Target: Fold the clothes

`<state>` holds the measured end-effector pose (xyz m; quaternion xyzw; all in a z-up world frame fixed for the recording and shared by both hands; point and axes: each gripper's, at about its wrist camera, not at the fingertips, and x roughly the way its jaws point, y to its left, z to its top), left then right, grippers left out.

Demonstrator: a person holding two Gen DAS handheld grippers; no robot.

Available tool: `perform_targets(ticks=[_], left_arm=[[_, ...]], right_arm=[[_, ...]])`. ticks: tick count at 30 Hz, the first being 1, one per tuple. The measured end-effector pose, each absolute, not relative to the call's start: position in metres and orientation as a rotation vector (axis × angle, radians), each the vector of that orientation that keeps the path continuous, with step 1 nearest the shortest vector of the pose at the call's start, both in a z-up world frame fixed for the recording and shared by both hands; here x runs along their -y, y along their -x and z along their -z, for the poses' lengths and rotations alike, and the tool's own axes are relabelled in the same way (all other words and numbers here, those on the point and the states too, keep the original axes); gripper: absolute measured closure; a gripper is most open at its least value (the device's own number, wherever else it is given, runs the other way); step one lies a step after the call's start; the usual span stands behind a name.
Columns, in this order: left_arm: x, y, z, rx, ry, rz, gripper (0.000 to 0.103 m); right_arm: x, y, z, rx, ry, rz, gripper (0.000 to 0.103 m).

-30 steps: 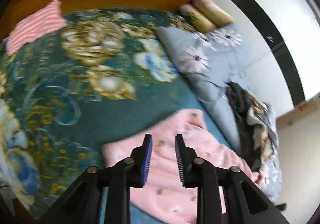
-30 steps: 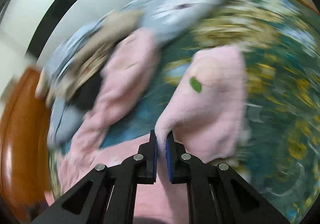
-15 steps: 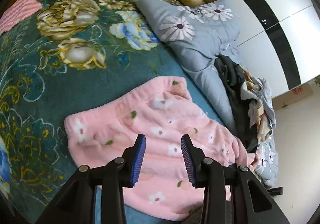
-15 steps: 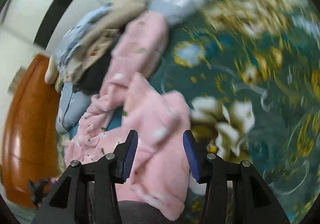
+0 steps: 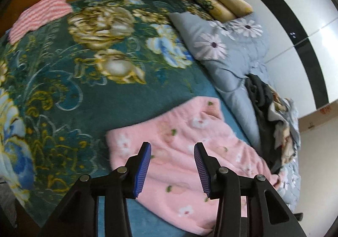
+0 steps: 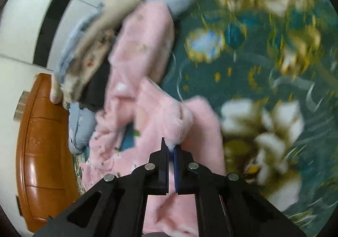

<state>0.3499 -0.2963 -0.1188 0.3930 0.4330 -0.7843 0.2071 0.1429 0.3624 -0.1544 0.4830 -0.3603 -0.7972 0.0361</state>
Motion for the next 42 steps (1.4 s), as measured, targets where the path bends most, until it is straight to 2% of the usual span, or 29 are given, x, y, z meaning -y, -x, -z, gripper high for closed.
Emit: perform_targets(ticks=[5,9,17,20,21,24,27,31,35,38,41,42], left_arm=[[0.308,-0.368,0.143,-1.234,-1.096,2.089,0.051],[0.309,-0.368,0.169,-1.229,-1.126,2.042,0.045],[0.321,-0.352,0.214,-1.175,-1.166,1.97,0.044],[0.322,-0.345,0.216,-1.173,-1.165,2.0,0.049],[0.321,-0.342,0.215,-1.143,-1.187,2.006,0.07],[0.318,-0.335,0.209,-1.072,-1.213,2.036,0.084],[0.319,-0.332,0.19,-1.025,-1.174,2.076,0.086],[0.323,-0.339,0.147,-1.06,-1.027,2.182,0.086],[0.323,-0.373,0.12,-1.034,-0.909,2.29,0.086],[0.325,-0.4,0.162,-0.994,-1.02,2.172,0.086],[0.326,-0.42,0.207,-1.05,-1.101,2.01,0.086],[0.323,-0.419,0.208,-1.034,-1.098,2.005,0.086]], right_arm=[[-0.45,-0.192,0.1,0.974,-1.388,2.83,0.1],[-0.52,-0.239,0.126,1.178,-1.554,2.909,0.1],[-0.518,-0.259,0.143,1.303,-1.631,2.89,0.1],[-0.516,-0.266,0.148,1.347,-1.657,2.882,0.1],[-0.516,-0.269,0.15,1.362,-1.666,2.879,0.1],[-0.514,-0.276,0.156,1.406,-1.692,2.87,0.1],[-0.508,-0.27,0.134,1.313,-1.643,2.919,0.1],[-0.499,-0.26,0.102,1.175,-1.568,2.983,0.1],[-0.497,-0.264,0.081,1.045,-1.504,3.046,0.1],[-0.507,-0.286,0.104,1.023,-1.617,3.047,0.1],[-0.519,-0.313,0.147,1.18,-1.764,2.971,0.1],[-0.521,-0.32,0.157,1.221,-1.786,2.951,0.1]])
